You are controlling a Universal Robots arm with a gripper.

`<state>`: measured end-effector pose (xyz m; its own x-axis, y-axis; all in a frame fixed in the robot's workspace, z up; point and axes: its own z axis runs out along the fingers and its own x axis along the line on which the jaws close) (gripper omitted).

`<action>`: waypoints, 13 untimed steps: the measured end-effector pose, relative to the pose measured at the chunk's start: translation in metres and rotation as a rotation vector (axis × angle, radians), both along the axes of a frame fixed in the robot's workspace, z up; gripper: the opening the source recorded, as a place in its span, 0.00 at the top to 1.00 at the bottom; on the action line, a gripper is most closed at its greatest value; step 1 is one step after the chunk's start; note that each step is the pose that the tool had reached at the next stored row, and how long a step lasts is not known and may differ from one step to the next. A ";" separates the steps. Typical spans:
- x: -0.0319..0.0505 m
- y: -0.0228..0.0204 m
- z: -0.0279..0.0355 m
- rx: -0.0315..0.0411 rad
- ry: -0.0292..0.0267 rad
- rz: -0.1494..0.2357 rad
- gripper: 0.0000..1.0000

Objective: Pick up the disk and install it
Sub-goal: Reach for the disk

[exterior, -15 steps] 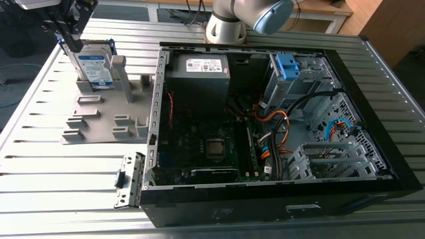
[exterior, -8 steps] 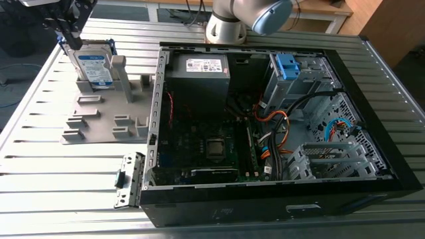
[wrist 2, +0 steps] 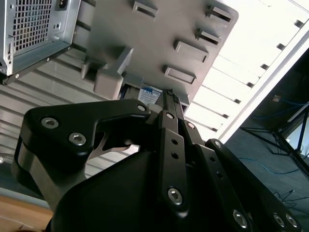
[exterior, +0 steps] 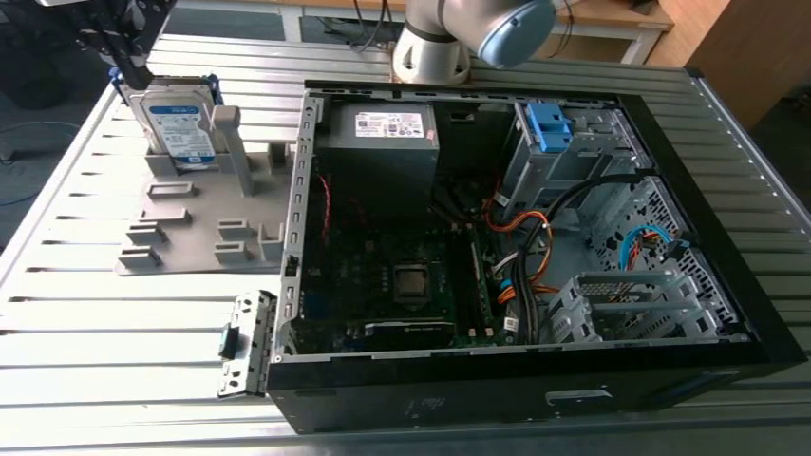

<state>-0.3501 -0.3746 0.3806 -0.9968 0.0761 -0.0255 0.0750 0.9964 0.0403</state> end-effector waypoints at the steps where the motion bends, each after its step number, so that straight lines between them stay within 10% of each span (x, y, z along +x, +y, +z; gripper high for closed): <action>1: -0.0013 0.0005 -0.0003 0.0000 0.0000 0.000 0.89; 13: -0.0186 0.0026 -0.0037 0.0000 0.0000 0.000 0.89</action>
<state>-0.3688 -0.3720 0.3768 -0.9968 0.0761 -0.0255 0.0750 0.9964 0.0403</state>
